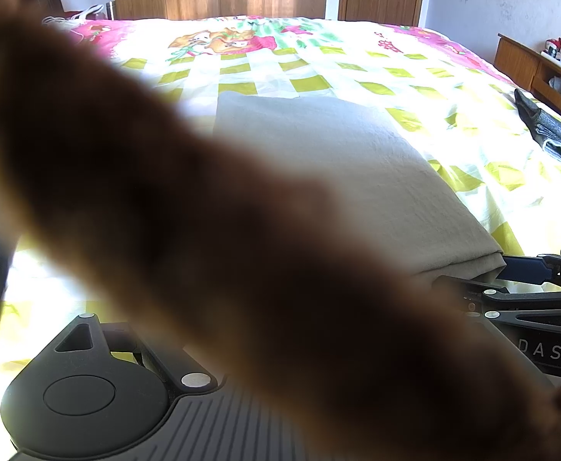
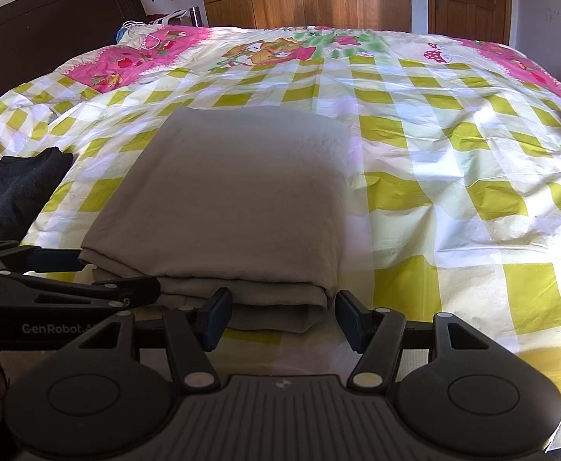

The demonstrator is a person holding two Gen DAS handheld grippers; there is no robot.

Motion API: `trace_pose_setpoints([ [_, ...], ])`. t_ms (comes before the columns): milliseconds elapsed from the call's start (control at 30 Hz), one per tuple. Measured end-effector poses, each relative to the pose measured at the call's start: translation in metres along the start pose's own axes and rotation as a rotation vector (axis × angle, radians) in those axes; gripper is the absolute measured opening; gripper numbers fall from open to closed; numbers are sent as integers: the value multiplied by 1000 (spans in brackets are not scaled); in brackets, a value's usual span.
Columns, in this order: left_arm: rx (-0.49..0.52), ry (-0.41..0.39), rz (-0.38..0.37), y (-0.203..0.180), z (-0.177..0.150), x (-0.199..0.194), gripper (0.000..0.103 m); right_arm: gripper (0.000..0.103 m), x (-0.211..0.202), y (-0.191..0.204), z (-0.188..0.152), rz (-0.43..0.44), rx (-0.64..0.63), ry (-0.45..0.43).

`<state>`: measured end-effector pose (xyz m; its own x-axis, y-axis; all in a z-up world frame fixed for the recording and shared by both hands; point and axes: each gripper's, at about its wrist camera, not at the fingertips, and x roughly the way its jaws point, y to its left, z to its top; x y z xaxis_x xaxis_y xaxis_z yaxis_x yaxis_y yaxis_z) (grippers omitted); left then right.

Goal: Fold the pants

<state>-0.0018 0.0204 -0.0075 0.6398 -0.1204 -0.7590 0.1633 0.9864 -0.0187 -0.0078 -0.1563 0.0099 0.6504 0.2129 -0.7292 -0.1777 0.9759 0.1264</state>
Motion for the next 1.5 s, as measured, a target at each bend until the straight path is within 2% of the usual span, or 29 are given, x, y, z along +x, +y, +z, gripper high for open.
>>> trace_pose_setpoints([
  [1500,0,4,2,1,-1,0,85,72,1,4,-1,0,-16,5],
])
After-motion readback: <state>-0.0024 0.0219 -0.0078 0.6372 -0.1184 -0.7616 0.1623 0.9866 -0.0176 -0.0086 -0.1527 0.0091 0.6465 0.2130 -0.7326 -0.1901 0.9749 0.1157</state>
